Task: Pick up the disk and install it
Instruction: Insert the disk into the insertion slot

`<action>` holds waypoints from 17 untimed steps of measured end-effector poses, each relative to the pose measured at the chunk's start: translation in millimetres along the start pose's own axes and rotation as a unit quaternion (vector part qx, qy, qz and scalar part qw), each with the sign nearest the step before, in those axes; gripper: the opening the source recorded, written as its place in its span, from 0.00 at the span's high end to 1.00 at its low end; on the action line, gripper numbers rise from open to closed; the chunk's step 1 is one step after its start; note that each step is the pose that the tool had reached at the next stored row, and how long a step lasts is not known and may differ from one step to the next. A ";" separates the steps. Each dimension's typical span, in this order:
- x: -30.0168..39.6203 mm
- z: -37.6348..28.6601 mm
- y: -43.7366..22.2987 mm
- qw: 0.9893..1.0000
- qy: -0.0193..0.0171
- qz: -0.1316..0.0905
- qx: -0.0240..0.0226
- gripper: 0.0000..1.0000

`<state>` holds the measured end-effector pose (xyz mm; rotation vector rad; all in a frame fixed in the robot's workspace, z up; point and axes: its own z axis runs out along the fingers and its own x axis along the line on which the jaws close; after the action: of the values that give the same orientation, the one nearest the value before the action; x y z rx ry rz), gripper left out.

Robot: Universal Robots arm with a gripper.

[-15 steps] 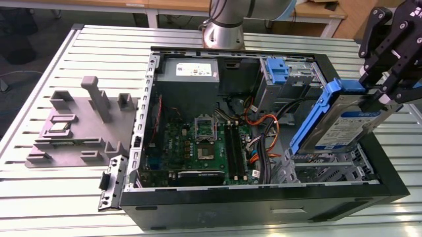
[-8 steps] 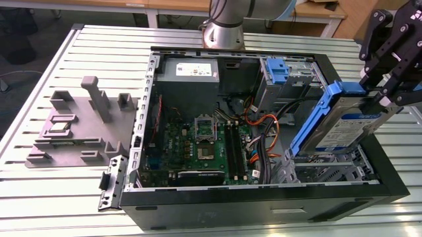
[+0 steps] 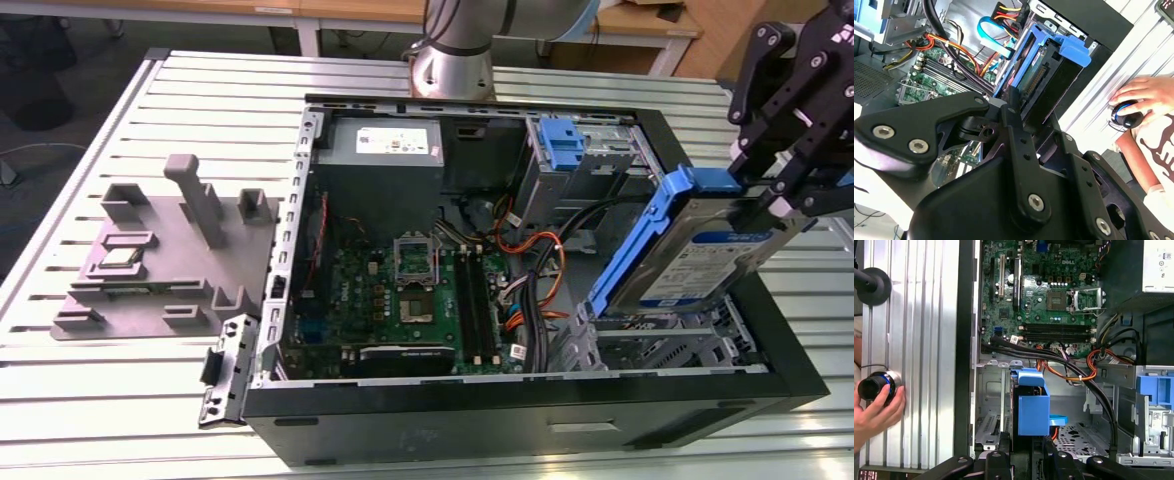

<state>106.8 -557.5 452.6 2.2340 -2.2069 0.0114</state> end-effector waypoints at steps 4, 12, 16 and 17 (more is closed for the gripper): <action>0.0 1.5 0.0 1.000 0.001 0.009 0.000 0.65; 0.0 4.7 0.0 1.000 0.001 0.022 0.000 0.65; -0.1 6.9 0.0 1.000 0.001 0.022 0.000 0.65; -0.1 7.2 0.0 1.000 0.001 0.022 0.000 0.65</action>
<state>106.8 -557.4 445.4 2.1838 -2.2540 0.0139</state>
